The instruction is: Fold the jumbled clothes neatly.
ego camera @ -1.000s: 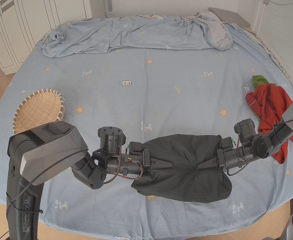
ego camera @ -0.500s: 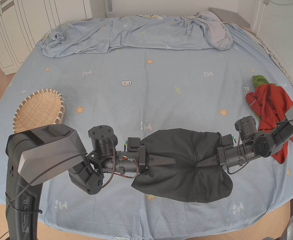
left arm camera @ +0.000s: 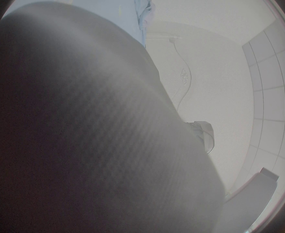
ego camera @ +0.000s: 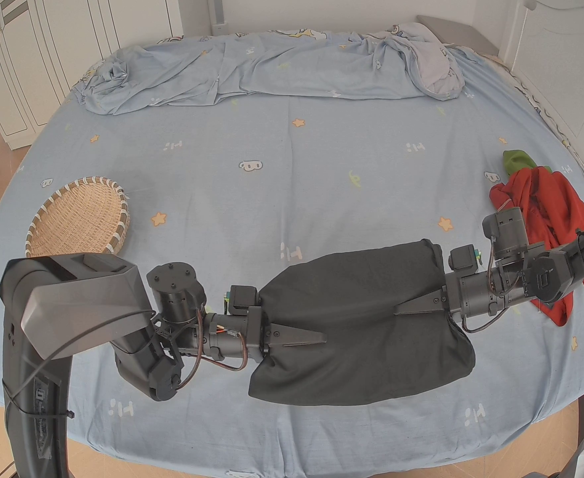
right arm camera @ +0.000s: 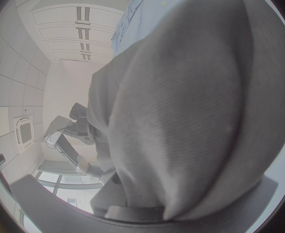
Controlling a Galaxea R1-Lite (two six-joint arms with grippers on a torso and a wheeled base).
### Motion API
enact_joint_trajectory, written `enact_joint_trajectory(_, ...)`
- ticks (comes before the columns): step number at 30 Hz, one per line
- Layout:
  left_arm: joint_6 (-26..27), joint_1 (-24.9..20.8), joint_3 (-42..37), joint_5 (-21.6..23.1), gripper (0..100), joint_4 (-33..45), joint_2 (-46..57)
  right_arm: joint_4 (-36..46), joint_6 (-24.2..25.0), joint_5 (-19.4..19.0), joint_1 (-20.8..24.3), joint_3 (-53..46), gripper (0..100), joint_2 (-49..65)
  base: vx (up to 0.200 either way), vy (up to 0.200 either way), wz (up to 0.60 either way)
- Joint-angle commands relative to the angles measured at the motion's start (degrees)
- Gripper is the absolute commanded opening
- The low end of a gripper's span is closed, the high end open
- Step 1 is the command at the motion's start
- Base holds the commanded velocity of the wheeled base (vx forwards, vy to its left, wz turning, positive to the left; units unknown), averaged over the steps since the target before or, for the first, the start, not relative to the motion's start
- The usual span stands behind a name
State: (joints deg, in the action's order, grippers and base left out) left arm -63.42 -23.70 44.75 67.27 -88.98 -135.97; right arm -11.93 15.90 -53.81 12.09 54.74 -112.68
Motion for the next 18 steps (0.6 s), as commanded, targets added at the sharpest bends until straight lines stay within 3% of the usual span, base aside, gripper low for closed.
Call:
enact_joint_trajectory(1, 0.31, 0.93, -3.71, -0.3, 0, -1.02, 3.61, -0.11, 0.01, 0.02, -0.05, -0.07, 0, 1.5, 0.0, 0.0, 0.0)
enact_joint_trajectory(4, 1.54, 0.23, -5.29, -1.96, 0, -1.02, 5.54, -0.02, 0.01, 0.02, -0.05, -0.07, 0, 1.94, 0.0, 0.0, 0.0)
enact_joint_trajectory(8, 1.8, -0.82, -5.46, -9.61, 0, -1.02, 7.65, -0.02, 0.01, 0.02, -0.05, -0.07, 0, 2.37, 0.0, 0.0, 0.0)
enact_joint_trajectory(18, 0.31, -1.0, -5.2, -11.81, 0, -1.02, 9.15, -0.02, 1.68, 0.02, 1.44, -0.86, 0, 5.19, 0.0, 0.0, 0.0)
